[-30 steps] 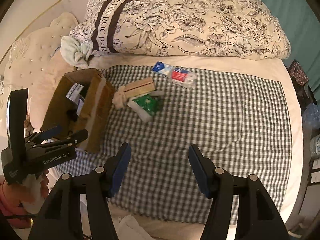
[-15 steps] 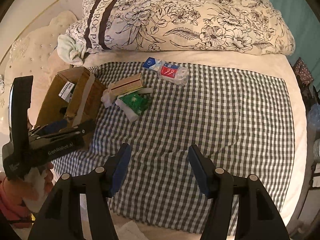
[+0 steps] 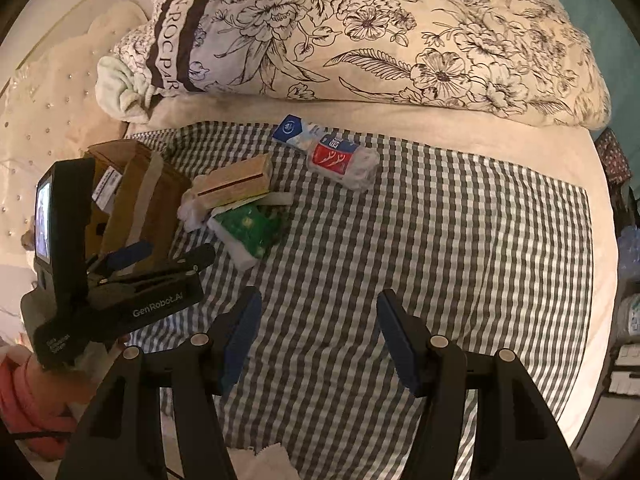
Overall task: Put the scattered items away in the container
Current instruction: 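Grasp the white spray bottle with the left gripper while the right gripper grasps the water bottle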
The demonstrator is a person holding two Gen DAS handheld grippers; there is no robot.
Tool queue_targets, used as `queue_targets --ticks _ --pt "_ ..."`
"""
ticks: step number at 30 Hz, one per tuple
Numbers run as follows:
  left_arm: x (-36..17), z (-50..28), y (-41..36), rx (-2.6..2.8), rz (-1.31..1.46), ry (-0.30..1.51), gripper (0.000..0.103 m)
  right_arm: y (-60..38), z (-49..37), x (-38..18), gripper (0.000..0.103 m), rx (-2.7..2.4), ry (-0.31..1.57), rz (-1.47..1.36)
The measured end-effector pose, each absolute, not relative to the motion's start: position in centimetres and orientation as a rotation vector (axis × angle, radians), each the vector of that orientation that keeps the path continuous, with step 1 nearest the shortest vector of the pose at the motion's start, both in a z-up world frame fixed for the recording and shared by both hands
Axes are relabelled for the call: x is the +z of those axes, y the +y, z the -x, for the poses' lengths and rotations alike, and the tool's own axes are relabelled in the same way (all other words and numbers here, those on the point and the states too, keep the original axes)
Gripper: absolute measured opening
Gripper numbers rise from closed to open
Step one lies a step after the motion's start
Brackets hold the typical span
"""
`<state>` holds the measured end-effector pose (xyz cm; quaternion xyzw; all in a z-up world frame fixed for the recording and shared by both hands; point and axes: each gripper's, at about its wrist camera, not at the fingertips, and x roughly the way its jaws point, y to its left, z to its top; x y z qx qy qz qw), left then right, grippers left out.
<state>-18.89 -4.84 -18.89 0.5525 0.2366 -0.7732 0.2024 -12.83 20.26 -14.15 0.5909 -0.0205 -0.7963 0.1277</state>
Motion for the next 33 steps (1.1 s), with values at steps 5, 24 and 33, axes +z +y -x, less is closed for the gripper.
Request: queue_targets --ticks 5,24,33 --pt "-21.7 20.5 -5.4 -2.1 -1.59 0.688 0.092 19.9 16.4 -16.4 0.06 -2.265 -0.02 -1.749" --pt "-29.7 24.9 -5.8 -1.946 -1.724 0.662 0.092 15.1 28.3 -25.7 0.062 -2.047 0.537 -1.62" --pt "-31.7 24.7 -6.5 -1.919 -1.755 0.709 0.09 14.4 30.5 -28.9 0.071 -2.057 0.67 -1.587"
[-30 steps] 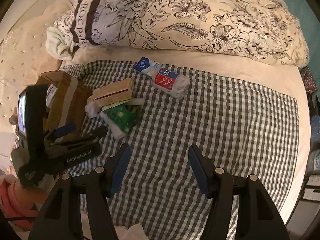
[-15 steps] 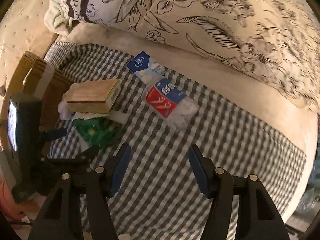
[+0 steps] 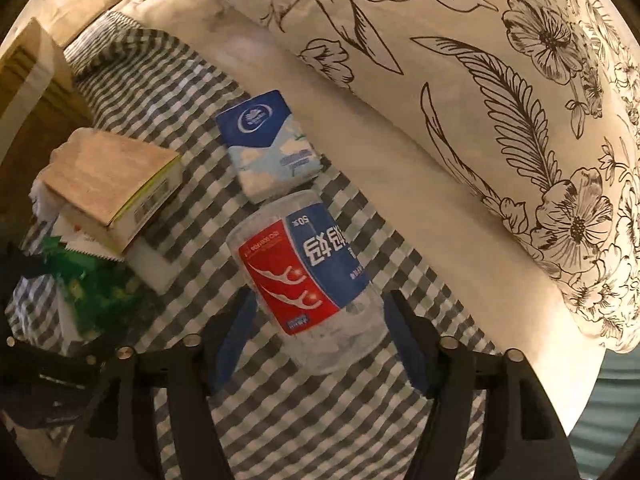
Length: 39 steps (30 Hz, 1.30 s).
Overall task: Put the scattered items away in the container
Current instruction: 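Grasp the white spray bottle with the left gripper while the right gripper grasps the water bottle, then carry the spray bottle and water bottle with both grippers into the cardboard box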
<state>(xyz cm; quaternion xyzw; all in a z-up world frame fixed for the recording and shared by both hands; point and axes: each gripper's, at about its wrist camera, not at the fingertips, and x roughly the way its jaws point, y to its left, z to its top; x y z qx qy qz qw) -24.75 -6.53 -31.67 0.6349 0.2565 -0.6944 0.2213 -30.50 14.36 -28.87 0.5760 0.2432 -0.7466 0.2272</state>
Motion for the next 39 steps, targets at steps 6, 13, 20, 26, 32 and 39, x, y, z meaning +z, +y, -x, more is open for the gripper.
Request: queue_targets --ticks 6,13,20,26,32,39 --pt "-31.5 24.1 -6.8 -1.929 -1.746 0.727 0.073 14.2 31.7 -29.9 0.077 -2.026 0.642 -1.621" --pt "-29.8 23.0 -7.4 -1.977 -1.719 0.77 0.043 16.4 32.7 -30.4 0.075 -2.038 0.433 -1.727" --pt "-28.5 22.1 -7.9 -1.988 -1.727 0.743 0.043 19.7 31.1 -29.1 0.074 -2.055 0.2 -1.807" --pt "-28.0 23.2 -7.3 -2.033 -1.738 0.672 0.045 20.5 28.5 -28.4 0.074 -2.071 0.107 -1.866" --pt "-28.3 25.1 -7.2 -2.037 -1.736 0.676 0.056 21.3 27.4 -27.8 0.074 -2.085 0.063 -1.882" --pt "-31.1 23.6 -7.3 -1.966 -1.812 0.759 0.063 21.8 27.1 -27.7 0.074 -2.105 0.001 -1.89"
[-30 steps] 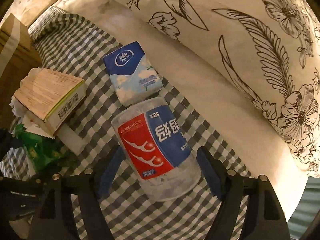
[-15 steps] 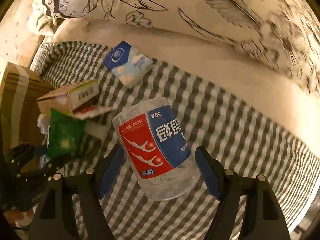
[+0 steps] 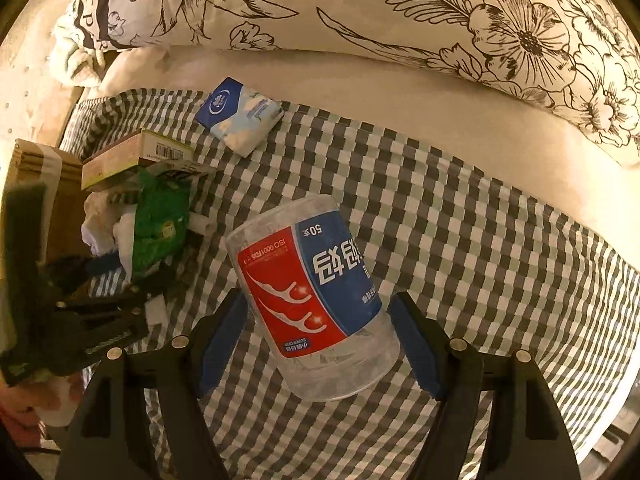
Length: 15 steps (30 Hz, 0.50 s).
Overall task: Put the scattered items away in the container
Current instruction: 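Carry the spray bottle and water bottle with both grippers into the cardboard box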
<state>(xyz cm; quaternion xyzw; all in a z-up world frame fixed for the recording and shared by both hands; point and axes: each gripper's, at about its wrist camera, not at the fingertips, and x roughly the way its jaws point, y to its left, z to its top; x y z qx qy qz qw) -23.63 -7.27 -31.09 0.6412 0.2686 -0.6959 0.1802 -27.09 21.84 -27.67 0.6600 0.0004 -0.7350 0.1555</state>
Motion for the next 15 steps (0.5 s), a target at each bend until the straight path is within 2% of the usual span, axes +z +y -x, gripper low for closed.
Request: queue_targets --ticks 3,4,6,10,15 --pt "-31.4 22.3 -6.9 -2.012 -1.816 0.804 0.062 21.8 26.7 -27.6 0.074 -2.103 -0.008 -1.893" --pt "-31.4 22.2 -6.7 -2.018 -1.838 0.791 0.049 21.7 26.6 -27.5 0.074 -2.102 -0.007 -1.896" --pt "-31.2 21.8 -6.8 -2.009 -1.863 0.755 0.032 21.7 26.3 -27.2 0.074 -2.108 -0.006 -1.896" --pt "-30.0 20.0 -7.6 -1.987 -1.845 0.831 0.032 21.7 25.5 -25.9 0.074 -2.139 -0.049 -1.886" --pt "-27.5 17.1 -8.2 -2.018 -1.853 0.789 0.032 21.8 23.9 -23.3 0.073 -2.18 -0.09 -1.864"
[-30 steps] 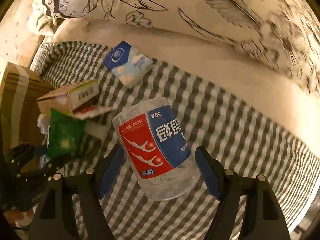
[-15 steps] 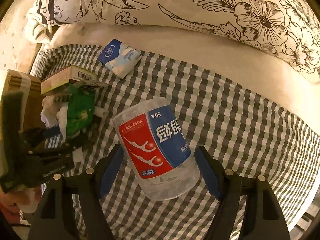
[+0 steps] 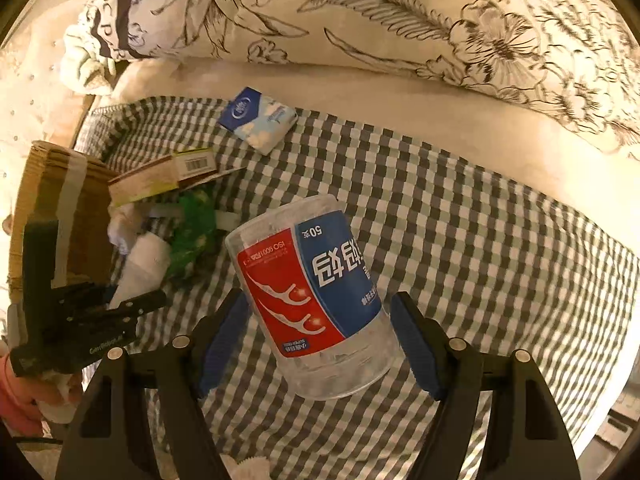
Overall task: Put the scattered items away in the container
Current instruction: 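Carry the spray bottle and water bottle with both grippers into the cardboard box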
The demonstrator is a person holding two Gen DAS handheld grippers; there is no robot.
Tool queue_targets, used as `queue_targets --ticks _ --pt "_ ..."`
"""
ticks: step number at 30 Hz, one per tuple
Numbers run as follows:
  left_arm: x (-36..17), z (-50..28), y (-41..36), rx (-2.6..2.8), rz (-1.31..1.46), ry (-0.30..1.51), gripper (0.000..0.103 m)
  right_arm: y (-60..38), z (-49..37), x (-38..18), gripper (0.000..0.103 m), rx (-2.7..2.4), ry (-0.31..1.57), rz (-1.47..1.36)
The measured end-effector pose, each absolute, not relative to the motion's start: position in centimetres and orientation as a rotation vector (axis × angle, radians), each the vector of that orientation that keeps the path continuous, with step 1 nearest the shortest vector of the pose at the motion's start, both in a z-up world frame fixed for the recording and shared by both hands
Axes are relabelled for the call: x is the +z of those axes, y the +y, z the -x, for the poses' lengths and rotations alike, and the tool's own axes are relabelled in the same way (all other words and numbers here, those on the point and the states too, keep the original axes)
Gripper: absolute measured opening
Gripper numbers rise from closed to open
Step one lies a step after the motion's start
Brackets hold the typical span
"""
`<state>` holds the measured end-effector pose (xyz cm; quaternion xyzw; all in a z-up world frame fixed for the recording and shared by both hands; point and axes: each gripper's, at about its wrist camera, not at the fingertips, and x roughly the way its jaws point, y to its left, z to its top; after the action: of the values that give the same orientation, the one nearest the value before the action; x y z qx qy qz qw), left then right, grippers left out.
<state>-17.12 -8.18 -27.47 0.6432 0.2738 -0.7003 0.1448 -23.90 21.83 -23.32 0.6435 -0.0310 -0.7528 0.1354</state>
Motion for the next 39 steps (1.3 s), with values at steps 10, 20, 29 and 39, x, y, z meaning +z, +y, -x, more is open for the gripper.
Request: queue_targets --ticks 10,20,29,39 --pt "-19.9 18.8 -8.3 -2.219 -1.711 0.697 0.032 21.3 17.6 -16.8 0.073 -2.277 -0.154 -1.786" --pt "-10.9 16.4 -4.0 -2.425 -1.597 0.565 0.032 21.6 10.6 -10.0 0.073 -2.41 -0.195 -1.666" --pt "-7.2 12.4 -1.8 -2.482 -1.536 0.532 0.032 20.8 5.2 -6.7 0.069 -2.486 -0.183 -1.581" --pt "-6.6 8.7 -1.1 -2.471 -1.521 0.514 0.032 19.0 0.9 -6.0 0.068 -2.468 -0.193 -1.526"
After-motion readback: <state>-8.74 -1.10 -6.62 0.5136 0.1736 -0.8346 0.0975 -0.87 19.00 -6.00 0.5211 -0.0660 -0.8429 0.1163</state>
